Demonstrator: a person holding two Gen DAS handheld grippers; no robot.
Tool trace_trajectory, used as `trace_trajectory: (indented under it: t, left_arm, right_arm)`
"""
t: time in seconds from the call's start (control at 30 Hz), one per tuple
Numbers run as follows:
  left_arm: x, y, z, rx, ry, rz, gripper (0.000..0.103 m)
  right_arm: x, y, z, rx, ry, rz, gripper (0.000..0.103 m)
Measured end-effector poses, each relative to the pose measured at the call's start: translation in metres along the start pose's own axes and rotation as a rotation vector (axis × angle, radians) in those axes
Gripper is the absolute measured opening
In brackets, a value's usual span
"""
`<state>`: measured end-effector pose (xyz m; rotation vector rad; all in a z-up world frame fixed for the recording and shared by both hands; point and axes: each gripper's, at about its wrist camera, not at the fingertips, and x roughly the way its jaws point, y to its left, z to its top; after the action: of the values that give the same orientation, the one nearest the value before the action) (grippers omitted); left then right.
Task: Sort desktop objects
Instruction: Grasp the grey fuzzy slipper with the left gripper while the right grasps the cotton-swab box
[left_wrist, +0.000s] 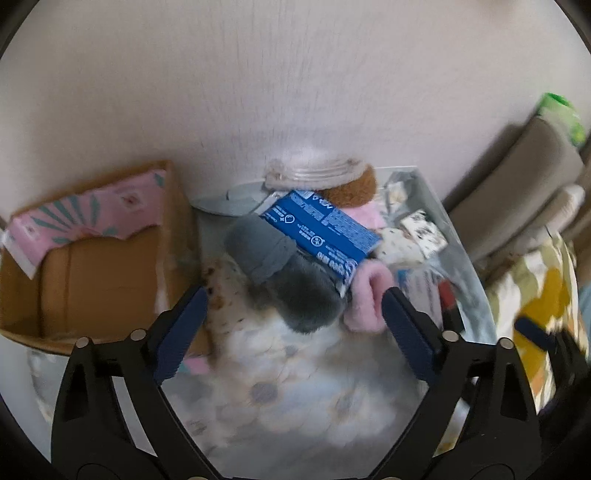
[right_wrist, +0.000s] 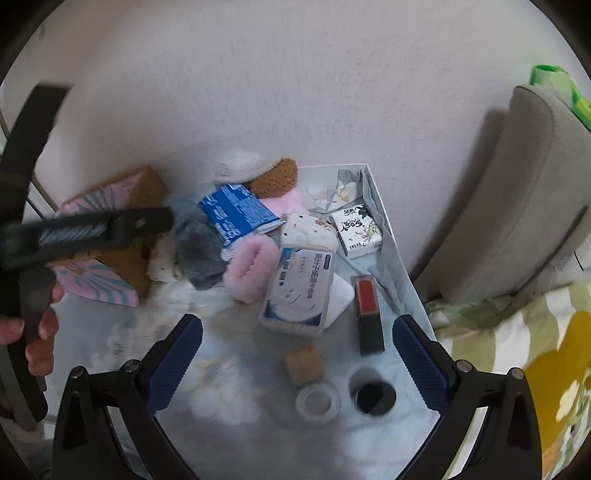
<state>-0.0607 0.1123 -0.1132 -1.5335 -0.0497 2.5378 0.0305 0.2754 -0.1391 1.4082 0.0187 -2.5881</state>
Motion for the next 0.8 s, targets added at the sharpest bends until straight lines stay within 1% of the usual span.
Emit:
trace_trajectory:
  t: [0.07, 0.13, 0.23, 0.27, 0.33, 0.4, 0.47, 0.5, 0.57, 0.6, 0.67, 0.7, 0.73, 0.8]
  left_arm:
    - [0.019, 0.0, 0.004, -0.065, 0.003, 0.001, 0.093]
    - [0.035, 0.001, 0.006, -0.132, -0.009, 0.023, 0.093]
    - [0.048, 0.01, 0.002, -0.227, -0.053, 0.1, 0.093]
    - [0.048, 0.008, 0.0, -0.226, -0.086, 0.141, 0.093]
    - [0.05, 0.006, -0.001, -0.227, -0.101, 0.163, 0.093]
    - [0.05, 0.005, -0.003, -0.255, -0.112, 0.181, 0.092]
    - [0.05, 0.003, -0.007, -0.285, -0.127, 0.236, 0.092]
    - [0.051, 0.003, -0.011, -0.32, -0.125, 0.245, 0.091]
    - [0.05, 0.003, -0.02, -0.388, -0.134, 0.218, 0.09]
    - [0.051, 0.001, -0.023, -0.406, -0.144, 0.206, 0.09]
    - [0.055, -0.002, -0.022, -0.408, -0.138, 0.232, 0.089]
    - [0.059, 0.0, -0.021, -0.413, -0.131, 0.228, 0.088]
    - [0.063, 0.004, -0.019, -0.429, -0.121, 0.223, 0.083]
    - [0.07, 0.012, -0.021, -0.483, -0.1, 0.212, 0.082]
  right_arm:
    - [0.018, 0.002, -0.001, -0.019, 0.008, -0.013, 0.1]
    - [0.035, 0.003, -0.002, -0.037, 0.02, -0.041, 0.099]
    - [0.051, 0.0, -0.001, -0.033, 0.032, -0.039, 0.098]
    - [0.056, -0.001, 0.0, -0.03, 0.039, -0.026, 0.098]
    - [0.065, -0.002, 0.001, -0.038, 0.05, -0.014, 0.098]
    - [0.069, -0.001, 0.001, -0.052, 0.055, -0.02, 0.098]
    - [0.072, -0.003, 0.001, -0.062, 0.058, -0.016, 0.098]
    - [0.073, -0.004, 0.0, -0.064, 0.059, -0.011, 0.098]
    - [0.075, -0.008, -0.002, -0.071, 0.061, 0.002, 0.098]
    - [0.076, -0.009, -0.003, -0.077, 0.062, 0.007, 0.098]
    - [0.079, -0.011, -0.005, -0.091, 0.066, 0.01, 0.097]
    - [0.08, -0.012, -0.006, -0.093, 0.066, 0.018, 0.097]
    - [0.08, -0.013, -0.007, -0.096, 0.066, 0.028, 0.096]
    - [0.081, -0.012, -0.007, -0.108, 0.062, 0.043, 0.095]
